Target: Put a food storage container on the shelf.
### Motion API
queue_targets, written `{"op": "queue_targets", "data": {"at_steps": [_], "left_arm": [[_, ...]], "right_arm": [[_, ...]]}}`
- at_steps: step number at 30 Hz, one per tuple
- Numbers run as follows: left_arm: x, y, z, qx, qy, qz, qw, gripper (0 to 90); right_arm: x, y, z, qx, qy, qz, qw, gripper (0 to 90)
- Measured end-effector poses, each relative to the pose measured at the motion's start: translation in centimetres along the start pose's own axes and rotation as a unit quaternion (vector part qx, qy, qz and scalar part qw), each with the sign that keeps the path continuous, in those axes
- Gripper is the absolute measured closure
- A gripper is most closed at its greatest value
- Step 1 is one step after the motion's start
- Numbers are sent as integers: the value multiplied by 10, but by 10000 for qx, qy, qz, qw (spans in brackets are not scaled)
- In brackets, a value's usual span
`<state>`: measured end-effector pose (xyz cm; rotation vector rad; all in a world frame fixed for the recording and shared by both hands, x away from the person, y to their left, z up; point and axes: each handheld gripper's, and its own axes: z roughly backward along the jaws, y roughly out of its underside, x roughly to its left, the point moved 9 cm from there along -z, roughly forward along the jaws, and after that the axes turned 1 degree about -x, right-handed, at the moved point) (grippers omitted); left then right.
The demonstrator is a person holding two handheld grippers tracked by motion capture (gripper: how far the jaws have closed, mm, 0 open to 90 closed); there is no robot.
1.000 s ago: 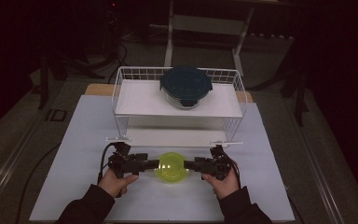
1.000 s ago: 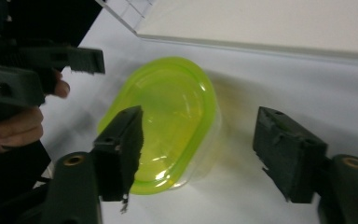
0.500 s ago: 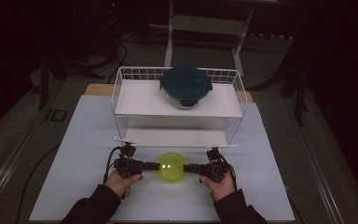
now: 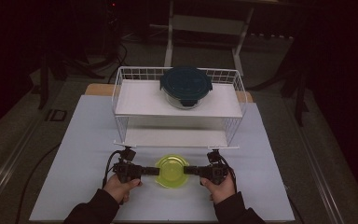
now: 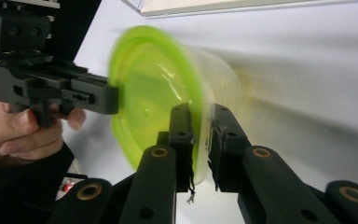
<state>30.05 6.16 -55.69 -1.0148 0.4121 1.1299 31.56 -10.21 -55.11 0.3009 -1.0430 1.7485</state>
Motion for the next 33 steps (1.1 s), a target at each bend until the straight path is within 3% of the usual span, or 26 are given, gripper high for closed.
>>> {"op": "queue_targets", "data": {"at_steps": [4,16,33], "left_arm": [[-5,-1,1,-29,-63,-63,10000,807],[-26,-12,15,-173,7,-395,9991,813],[-73,-39,42,-371,260,-871,9952,813]], "right_arm": [[2,0,3,-33,64,101,9999,803],[21,-10,23,-264,130,441,9986,804],[57,-33,65,-693,187,927,9931,804]]}}
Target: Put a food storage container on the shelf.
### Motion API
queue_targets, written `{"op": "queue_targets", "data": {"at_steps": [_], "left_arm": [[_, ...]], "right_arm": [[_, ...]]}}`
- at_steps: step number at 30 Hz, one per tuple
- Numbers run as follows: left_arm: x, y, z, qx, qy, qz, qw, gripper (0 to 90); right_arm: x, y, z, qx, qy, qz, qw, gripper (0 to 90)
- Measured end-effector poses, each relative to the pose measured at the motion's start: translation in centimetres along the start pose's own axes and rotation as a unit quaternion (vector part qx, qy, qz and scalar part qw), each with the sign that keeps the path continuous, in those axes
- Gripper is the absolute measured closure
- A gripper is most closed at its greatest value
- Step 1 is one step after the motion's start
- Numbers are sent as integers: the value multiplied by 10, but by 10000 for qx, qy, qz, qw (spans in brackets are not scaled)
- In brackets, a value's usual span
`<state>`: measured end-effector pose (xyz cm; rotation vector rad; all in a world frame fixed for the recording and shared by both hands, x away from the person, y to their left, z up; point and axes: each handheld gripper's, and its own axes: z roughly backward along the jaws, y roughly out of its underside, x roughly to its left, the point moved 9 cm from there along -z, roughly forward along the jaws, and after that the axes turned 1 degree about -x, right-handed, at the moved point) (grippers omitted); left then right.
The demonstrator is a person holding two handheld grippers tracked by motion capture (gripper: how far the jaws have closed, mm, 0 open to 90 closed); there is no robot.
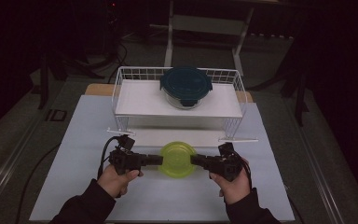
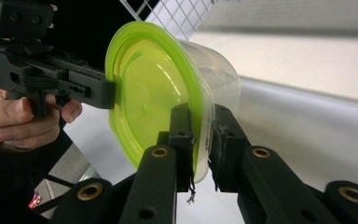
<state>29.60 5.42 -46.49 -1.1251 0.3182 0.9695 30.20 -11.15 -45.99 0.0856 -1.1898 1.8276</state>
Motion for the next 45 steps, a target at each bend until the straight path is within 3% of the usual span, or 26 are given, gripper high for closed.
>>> {"op": "queue_targets", "data": {"at_steps": [8,18,23,40,45], "left_arm": [[-12,-17,8,-80,-62,-139,9999,815],[-36,-51,25,-291,-42,-340,9990,817],[-47,-74,34,-388,-96,-430,9983,817],[-63,-139,55,-660,-222,-706,9951,816],[-64,-156,57,-677,-254,-661,9952,816]], "right_arm": [[7,-16,10,-175,1,47,9998,804],[26,-55,32,-538,56,235,9983,805],[32,-76,38,-668,70,269,9974,805],[48,-146,53,-1044,341,589,9922,803],[46,-163,55,-1089,376,647,9912,803]]}}
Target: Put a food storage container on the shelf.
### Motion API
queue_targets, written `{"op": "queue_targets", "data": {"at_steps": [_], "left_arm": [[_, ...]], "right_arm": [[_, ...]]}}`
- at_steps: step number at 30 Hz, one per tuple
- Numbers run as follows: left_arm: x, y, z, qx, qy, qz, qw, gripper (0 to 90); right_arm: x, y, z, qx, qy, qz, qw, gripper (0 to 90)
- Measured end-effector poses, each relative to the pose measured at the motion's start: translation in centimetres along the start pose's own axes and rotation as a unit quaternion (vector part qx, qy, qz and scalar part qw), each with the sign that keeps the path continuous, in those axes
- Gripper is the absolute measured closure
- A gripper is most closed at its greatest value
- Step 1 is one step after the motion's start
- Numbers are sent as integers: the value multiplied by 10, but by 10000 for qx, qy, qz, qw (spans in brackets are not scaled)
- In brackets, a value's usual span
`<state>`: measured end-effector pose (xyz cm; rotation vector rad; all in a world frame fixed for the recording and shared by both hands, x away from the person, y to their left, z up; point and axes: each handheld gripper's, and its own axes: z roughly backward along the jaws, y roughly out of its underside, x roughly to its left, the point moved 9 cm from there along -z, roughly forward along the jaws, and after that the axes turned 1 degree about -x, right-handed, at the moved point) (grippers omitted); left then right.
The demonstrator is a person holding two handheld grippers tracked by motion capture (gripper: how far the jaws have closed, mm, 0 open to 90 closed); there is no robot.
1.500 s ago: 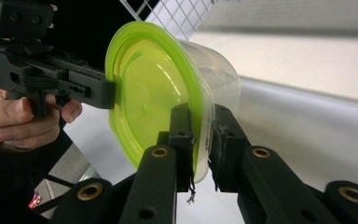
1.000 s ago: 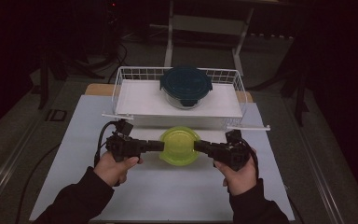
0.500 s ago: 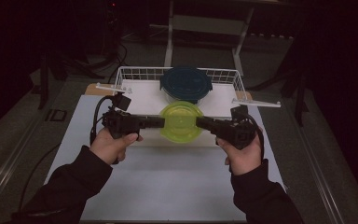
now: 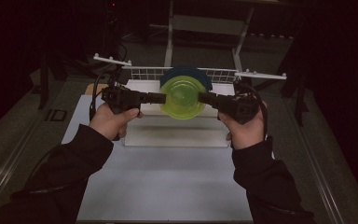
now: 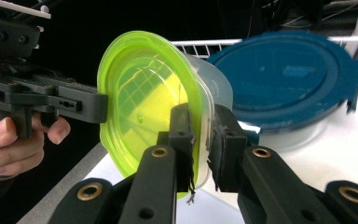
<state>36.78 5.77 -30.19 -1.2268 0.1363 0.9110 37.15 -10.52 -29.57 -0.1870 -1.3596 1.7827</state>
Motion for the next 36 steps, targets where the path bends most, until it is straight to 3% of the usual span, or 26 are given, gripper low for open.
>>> {"op": "queue_targets", "data": {"at_steps": [9,17,30,36], "left_arm": [[9,-25,-11,71,-60,165,9998,815],[20,-37,-20,35,-19,340,9994,813],[31,-44,-31,110,-166,484,9986,806],[35,-48,-33,105,-216,574,9981,803]], "right_arm": [[-14,-23,-7,-40,79,-102,9999,803],[-27,-35,-15,79,202,-243,9995,802],[-41,-41,-25,239,246,-474,9983,800],[-43,-45,-29,293,320,-467,9980,797]]}}
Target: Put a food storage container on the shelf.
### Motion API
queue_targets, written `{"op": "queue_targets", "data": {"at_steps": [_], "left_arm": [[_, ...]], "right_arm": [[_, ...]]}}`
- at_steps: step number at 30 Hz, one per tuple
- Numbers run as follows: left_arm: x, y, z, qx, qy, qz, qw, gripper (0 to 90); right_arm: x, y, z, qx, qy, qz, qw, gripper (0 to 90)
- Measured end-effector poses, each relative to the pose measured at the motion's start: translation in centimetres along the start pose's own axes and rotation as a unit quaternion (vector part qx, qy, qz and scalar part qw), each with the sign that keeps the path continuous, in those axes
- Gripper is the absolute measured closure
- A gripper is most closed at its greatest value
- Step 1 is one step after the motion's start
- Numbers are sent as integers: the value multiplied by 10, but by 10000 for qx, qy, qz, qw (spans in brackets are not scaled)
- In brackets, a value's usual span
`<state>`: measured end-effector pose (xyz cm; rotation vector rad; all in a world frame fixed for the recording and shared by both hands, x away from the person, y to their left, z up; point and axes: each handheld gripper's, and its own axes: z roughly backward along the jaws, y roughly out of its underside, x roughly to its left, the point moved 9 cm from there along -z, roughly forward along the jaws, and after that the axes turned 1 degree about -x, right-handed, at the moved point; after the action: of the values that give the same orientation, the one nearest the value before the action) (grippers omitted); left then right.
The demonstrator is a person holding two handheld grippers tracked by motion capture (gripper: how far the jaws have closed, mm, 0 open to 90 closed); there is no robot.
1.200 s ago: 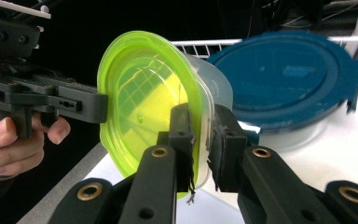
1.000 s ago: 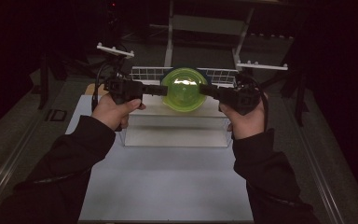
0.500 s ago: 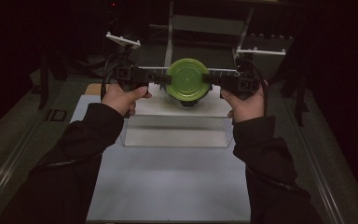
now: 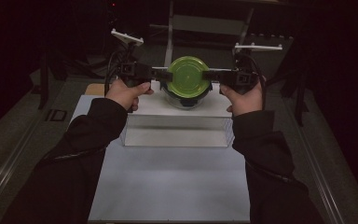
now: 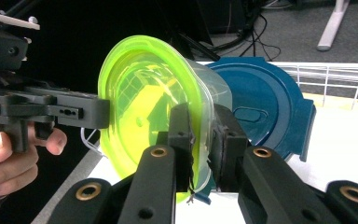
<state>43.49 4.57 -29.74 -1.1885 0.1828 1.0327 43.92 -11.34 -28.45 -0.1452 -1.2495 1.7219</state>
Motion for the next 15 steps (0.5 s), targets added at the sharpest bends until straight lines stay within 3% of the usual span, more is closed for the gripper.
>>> {"op": "queue_targets", "data": {"at_steps": [8,13,15], "left_arm": [[7,-3,-3,-194,-17,85,9998,766],[11,-3,-10,-218,-32,155,9996,712],[15,-7,-13,-369,59,241,9990,708]], "right_arm": [[-1,-3,-4,-26,-75,-104,9999,781],[-3,-8,-8,-10,59,-130,9999,733],[-7,-11,-11,11,237,-119,9996,734]]}}
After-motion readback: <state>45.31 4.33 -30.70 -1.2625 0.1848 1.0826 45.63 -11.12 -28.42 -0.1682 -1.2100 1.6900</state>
